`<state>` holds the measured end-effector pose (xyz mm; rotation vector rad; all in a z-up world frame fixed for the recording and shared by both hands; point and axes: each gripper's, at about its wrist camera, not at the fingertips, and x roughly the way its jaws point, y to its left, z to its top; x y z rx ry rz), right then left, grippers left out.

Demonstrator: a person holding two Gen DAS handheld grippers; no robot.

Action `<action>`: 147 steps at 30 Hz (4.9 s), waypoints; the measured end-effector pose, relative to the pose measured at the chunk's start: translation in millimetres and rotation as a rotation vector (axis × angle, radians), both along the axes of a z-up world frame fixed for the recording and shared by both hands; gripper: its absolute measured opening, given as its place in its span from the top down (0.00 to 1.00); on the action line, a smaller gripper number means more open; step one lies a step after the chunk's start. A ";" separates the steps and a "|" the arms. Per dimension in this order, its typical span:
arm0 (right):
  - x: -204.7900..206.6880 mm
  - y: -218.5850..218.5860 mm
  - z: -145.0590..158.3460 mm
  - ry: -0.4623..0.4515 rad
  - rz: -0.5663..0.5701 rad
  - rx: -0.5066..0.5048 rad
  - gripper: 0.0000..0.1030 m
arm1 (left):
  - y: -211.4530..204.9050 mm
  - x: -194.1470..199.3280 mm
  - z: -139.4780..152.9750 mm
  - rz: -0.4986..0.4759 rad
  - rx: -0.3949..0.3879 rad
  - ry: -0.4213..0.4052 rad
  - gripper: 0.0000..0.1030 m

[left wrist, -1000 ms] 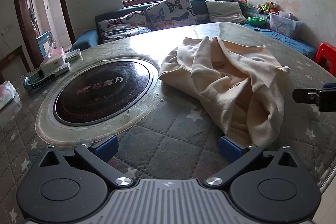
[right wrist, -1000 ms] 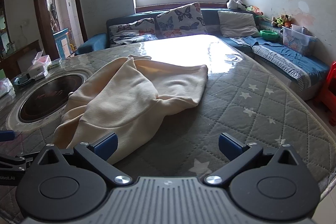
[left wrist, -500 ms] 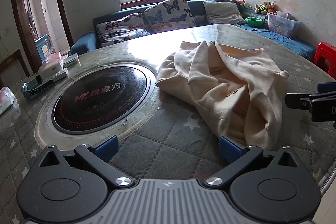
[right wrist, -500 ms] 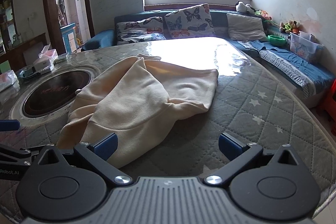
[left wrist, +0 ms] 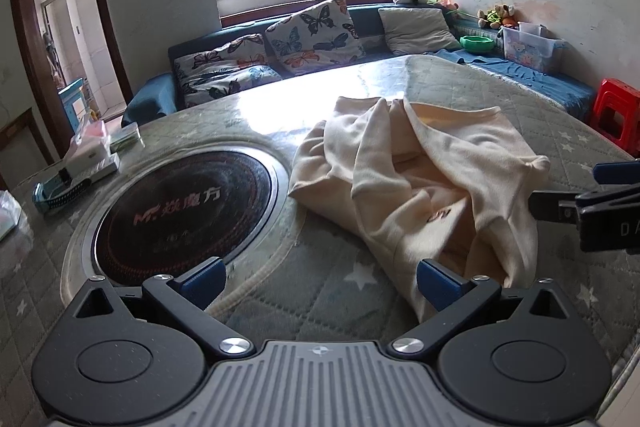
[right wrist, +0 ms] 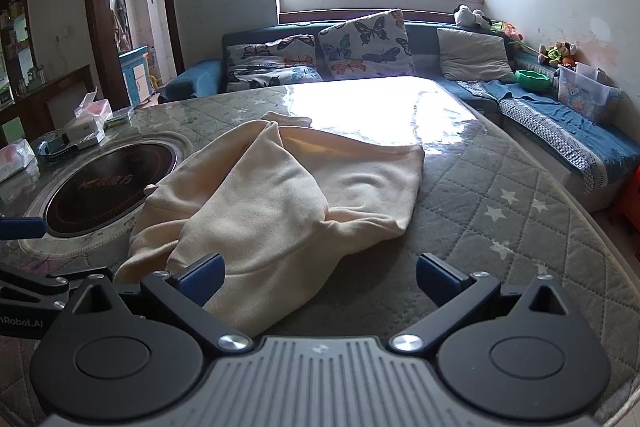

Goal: Fold clothes

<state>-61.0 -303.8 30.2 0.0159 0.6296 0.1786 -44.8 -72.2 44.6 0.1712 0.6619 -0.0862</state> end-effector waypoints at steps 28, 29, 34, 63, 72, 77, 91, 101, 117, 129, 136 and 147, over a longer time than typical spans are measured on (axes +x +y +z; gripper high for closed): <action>47.2 -5.5 4.1 0.008 -0.011 0.012 0.03 | -21.3 58.6 15.0 -0.065 0.027 -0.035 0.05; 50.3 -6.3 4.6 0.010 -0.008 0.014 0.05 | -23.4 62.4 15.8 -0.071 0.030 -0.039 0.07; 67.4 -7.6 7.7 0.016 0.011 0.009 0.11 | -36.9 86.6 16.5 -0.132 0.035 -0.034 0.33; 169.8 38.9 -10.6 0.126 0.235 0.068 0.81 | 12.8 88.6 13.9 -0.064 -0.085 -0.043 0.94; 149.6 40.9 -3.3 0.081 0.218 0.074 0.91 | 50.4 37.9 18.4 0.054 -0.127 -0.059 0.95; 114.0 17.4 17.3 -0.014 0.171 0.087 0.92 | 74.5 5.7 16.4 0.101 -0.144 -0.052 0.95; 9.3 -110.1 11.4 -0.017 -0.177 0.113 0.91 | 103.9 -66.7 -11.0 0.136 -0.178 0.053 0.93; -21.2 -150.9 0.9 -0.011 -0.297 0.073 0.77 | 97.7 -76.5 8.7 0.099 -0.126 -0.016 0.87; 8.6 -110.2 -28.2 0.036 -0.224 -0.234 0.36 | 60.6 -27.8 9.0 0.005 -0.072 -0.024 0.68; -12.6 -132.0 4.5 -0.107 -0.261 -0.180 0.37 | 36.5 12.7 -6.6 -0.032 -0.011 0.017 0.68; -9.9 -111.3 21.6 -0.150 -0.168 -0.144 0.37 | 29.0 33.4 -16.7 -0.042 0.007 0.049 0.68; 13.9 -104.5 -22.5 0.024 -0.134 -0.074 0.37 | 46.0 52.6 -14.2 0.016 -0.041 -0.006 0.97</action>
